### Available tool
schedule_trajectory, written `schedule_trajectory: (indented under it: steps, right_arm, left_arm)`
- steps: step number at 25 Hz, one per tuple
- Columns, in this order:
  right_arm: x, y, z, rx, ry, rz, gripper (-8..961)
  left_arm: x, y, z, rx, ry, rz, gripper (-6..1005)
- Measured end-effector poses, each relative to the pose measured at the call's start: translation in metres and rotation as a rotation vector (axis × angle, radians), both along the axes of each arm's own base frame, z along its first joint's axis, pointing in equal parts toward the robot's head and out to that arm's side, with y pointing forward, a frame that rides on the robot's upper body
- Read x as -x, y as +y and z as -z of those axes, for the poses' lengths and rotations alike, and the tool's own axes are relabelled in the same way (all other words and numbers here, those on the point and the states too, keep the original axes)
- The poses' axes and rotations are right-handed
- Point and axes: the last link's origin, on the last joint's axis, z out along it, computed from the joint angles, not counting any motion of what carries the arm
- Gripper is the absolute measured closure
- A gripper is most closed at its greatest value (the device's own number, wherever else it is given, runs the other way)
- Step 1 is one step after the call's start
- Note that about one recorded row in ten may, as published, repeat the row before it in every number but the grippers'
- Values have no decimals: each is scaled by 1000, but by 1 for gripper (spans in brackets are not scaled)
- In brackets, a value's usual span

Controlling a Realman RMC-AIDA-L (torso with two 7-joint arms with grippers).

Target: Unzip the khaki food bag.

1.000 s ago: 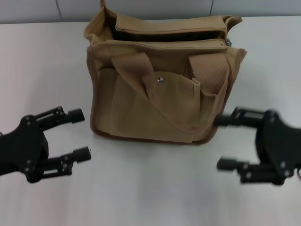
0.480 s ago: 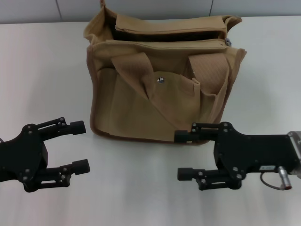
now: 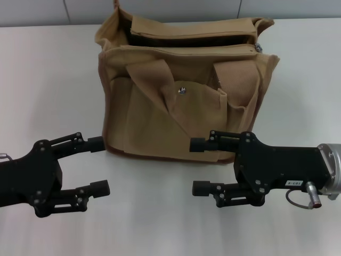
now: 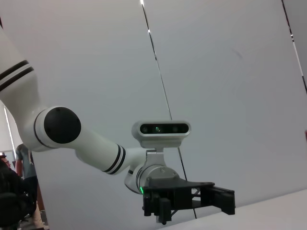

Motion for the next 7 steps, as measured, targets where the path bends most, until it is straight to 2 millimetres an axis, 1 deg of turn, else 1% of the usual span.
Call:
schedule_trajectory:
  steps: [2,4,7]
  right_arm:
    - [0,0,1,-3,0,2,212]
    - [0,0,1,-6,-2,5,178]
    - [-1,1,1,-13,-1,6,178]
  left_arm:
    - [0,-2,2,-4,-4,2,184]
    - [-1,-2,4,-8,-8,4,184]
    - [-2,-2,5,-10,-12,7,184]
